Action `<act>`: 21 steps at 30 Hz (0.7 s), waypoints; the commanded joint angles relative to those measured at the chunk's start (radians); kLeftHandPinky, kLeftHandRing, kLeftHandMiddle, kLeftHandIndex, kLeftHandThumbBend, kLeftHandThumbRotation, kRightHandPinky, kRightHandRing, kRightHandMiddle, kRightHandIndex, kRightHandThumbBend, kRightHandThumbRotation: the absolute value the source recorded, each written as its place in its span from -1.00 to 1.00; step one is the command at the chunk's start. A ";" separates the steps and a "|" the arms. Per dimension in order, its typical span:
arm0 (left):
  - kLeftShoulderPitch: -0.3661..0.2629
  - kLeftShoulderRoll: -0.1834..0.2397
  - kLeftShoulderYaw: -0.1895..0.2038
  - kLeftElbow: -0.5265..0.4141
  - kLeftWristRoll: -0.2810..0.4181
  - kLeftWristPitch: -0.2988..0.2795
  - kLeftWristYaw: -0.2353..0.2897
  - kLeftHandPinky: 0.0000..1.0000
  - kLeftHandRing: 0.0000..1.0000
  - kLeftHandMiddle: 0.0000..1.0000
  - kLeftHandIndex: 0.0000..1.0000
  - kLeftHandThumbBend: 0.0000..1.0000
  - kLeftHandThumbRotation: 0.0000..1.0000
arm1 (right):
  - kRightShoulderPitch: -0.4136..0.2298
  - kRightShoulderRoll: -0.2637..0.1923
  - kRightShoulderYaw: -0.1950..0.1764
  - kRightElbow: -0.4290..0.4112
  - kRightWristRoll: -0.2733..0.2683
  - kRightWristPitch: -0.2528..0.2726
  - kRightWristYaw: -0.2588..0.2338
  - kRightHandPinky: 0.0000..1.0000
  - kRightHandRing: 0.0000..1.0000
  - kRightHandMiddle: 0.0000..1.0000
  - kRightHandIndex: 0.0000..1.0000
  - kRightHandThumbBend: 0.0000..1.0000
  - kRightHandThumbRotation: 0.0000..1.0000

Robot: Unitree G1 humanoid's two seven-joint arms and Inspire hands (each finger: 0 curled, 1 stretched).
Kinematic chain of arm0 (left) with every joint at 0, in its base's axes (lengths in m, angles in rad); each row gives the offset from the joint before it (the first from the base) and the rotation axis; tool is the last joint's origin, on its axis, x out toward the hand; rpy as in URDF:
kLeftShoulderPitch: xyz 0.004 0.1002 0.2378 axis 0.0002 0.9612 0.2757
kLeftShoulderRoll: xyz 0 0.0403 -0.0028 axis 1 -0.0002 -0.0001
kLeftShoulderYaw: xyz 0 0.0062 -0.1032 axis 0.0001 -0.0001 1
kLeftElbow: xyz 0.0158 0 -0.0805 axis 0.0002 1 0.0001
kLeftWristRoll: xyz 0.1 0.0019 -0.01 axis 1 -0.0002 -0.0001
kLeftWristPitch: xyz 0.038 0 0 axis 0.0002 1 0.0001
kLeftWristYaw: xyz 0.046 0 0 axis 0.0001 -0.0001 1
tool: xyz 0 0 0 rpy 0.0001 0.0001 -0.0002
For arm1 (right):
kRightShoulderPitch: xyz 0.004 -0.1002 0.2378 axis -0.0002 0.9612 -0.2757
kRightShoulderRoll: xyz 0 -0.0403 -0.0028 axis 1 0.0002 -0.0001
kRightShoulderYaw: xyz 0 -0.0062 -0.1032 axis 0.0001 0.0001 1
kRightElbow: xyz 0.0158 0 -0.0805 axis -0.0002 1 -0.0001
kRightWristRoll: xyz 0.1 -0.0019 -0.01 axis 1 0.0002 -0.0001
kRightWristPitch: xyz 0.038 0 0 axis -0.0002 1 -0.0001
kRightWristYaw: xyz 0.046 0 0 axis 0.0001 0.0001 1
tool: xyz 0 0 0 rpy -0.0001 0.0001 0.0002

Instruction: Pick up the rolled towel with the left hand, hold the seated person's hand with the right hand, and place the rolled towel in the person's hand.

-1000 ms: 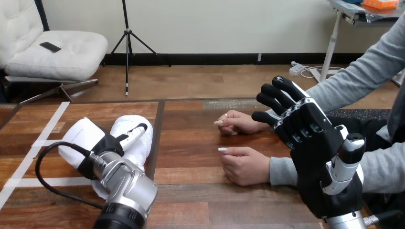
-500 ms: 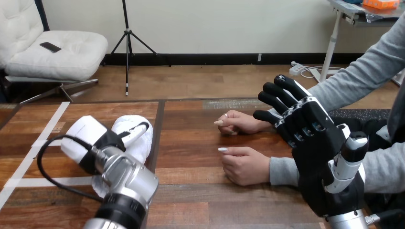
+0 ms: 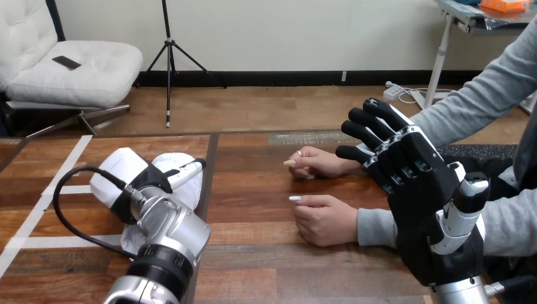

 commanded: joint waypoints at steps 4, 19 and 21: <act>-0.099 0.035 -0.048 0.066 0.016 0.004 -0.062 0.61 0.72 0.80 0.75 0.95 0.38 | -0.058 -0.006 -0.003 -0.051 0.008 -0.014 0.003 0.47 0.68 0.68 0.67 0.93 1.00; -0.120 0.048 -0.099 0.071 0.020 0.051 -0.196 0.41 0.53 0.68 0.70 0.94 0.44 | -0.052 -0.006 -0.001 -0.059 0.005 -0.012 0.000 0.44 0.67 0.67 0.67 0.92 1.00; -0.125 0.052 -0.111 0.074 0.021 0.058 -0.225 0.38 0.51 0.66 0.70 0.92 0.50 | -0.052 -0.005 0.000 -0.059 0.003 -0.013 0.000 0.44 0.68 0.68 0.67 0.92 1.00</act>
